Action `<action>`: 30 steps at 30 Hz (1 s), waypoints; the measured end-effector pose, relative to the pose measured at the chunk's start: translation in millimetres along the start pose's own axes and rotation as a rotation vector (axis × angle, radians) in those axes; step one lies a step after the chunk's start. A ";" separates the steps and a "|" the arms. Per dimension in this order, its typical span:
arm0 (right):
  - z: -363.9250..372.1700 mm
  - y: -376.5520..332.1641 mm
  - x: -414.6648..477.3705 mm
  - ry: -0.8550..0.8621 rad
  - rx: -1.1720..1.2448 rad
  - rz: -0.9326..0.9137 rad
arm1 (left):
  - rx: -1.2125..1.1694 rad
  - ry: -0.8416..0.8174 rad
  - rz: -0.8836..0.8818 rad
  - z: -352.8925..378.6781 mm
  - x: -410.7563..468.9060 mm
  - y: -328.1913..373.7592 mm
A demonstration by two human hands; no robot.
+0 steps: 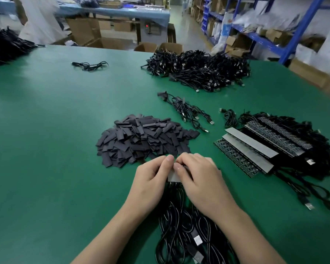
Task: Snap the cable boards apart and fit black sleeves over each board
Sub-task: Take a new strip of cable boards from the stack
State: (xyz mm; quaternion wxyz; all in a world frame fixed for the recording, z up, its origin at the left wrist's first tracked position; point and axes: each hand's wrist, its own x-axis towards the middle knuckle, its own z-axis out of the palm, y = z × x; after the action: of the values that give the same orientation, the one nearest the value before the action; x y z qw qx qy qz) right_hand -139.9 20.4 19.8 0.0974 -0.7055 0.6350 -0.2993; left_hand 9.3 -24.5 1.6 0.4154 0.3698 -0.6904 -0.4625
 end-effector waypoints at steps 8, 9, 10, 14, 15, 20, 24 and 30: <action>5.2 6.8 -1.6 0.042 0.159 0.060 | -0.018 0.089 0.030 14.3 -5.0 4.0; 5.8 6.9 -1.8 0.036 0.166 0.066 | -0.019 0.094 0.027 15.4 -5.3 4.4; 6.1 7.2 -1.6 0.032 0.169 0.073 | -0.020 0.099 0.023 16.1 -5.1 4.3; 6.7 7.4 -1.8 0.010 0.283 0.117 | -0.025 0.090 0.005 16.9 -4.1 3.4; 6.6 7.2 -2.3 -0.002 0.336 0.129 | -0.030 0.085 -0.001 16.9 -4.1 3.3; 6.7 5.1 -2.5 0.011 0.385 0.126 | -0.028 0.099 -0.010 13.6 -2.7 3.5; 5.3 11.0 -4.7 0.072 0.217 0.120 | 0.017 0.161 0.006 5.2 -0.5 1.6; -2.3 17.7 -6.1 0.007 -0.091 0.121 | 0.006 0.207 0.016 -0.7 2.0 -1.7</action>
State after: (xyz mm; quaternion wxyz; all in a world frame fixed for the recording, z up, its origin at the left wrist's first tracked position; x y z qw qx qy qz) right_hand -156.0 23.7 10.7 0.0809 -0.6685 0.6896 -0.2665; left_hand 9.4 -27.0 0.6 0.4871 0.4111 -0.6482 -0.4166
